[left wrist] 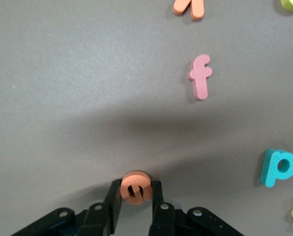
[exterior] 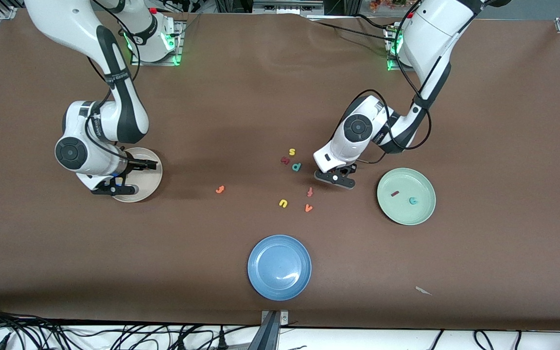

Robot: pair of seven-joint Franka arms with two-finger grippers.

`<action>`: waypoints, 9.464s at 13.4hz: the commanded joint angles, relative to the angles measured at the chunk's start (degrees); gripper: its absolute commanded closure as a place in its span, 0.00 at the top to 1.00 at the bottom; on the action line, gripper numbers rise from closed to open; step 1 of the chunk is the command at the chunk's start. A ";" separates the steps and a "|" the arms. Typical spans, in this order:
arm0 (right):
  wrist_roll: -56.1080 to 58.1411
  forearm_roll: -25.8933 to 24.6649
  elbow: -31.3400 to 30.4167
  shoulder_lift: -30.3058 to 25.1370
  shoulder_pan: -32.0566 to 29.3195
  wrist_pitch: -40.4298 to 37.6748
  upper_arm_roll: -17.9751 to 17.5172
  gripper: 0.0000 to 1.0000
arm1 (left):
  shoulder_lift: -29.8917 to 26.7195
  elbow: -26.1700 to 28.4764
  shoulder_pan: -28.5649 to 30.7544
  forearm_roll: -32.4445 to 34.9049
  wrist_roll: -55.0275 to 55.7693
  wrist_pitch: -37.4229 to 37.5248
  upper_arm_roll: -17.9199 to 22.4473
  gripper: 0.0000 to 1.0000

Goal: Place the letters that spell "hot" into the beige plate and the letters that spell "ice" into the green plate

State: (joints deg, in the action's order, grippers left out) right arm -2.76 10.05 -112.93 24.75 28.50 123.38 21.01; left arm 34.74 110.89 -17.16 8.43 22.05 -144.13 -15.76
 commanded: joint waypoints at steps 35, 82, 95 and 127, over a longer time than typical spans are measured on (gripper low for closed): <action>-43.03 5.25 11.15 15.76 7.45 21.82 -11.96 0.45 | -30.13 -22.14 18.21 -7.73 -32.61 58.00 7.24 1.00; 5.05 5.16 22.72 -0.94 5.87 -23.76 18.72 1.00 | -34.38 -19.40 18.74 -7.81 -31.72 59.84 9.26 1.00; 4.61 0.70 35.31 -1.11 -4.11 -31.00 9.81 0.99 | -34.47 -19.31 18.74 -7.90 -31.72 59.93 9.26 1.00; -4.09 -10.84 28.20 -11.74 -21.73 -29.16 -13.45 1.00 | -34.47 -19.22 18.74 -7.90 -31.99 60.19 9.26 1.00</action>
